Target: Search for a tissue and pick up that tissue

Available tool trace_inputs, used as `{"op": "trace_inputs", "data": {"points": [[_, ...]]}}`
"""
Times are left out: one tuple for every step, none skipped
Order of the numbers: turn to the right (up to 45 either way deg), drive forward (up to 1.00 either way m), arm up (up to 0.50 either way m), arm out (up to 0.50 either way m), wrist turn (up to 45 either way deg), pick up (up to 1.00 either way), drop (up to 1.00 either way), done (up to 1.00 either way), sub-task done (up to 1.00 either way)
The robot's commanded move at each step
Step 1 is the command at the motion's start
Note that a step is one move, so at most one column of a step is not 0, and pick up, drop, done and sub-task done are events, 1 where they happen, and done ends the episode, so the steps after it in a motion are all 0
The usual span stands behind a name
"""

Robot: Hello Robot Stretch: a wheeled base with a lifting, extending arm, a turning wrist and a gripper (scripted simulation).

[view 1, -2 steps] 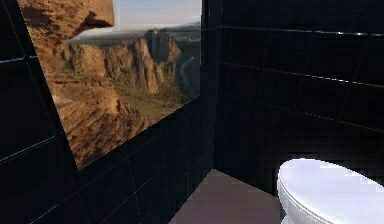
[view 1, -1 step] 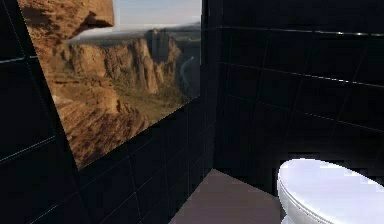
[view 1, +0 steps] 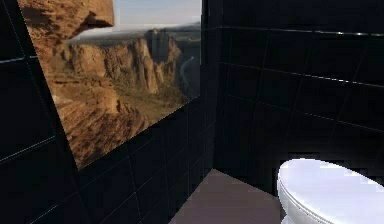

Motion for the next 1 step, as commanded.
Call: {"op": "trace_inputs", "data": {"points": [[0.0, 0.0, 0.0, 0.0, 45.0, 0.0, 0.0, 0.0, 0.0]]}}
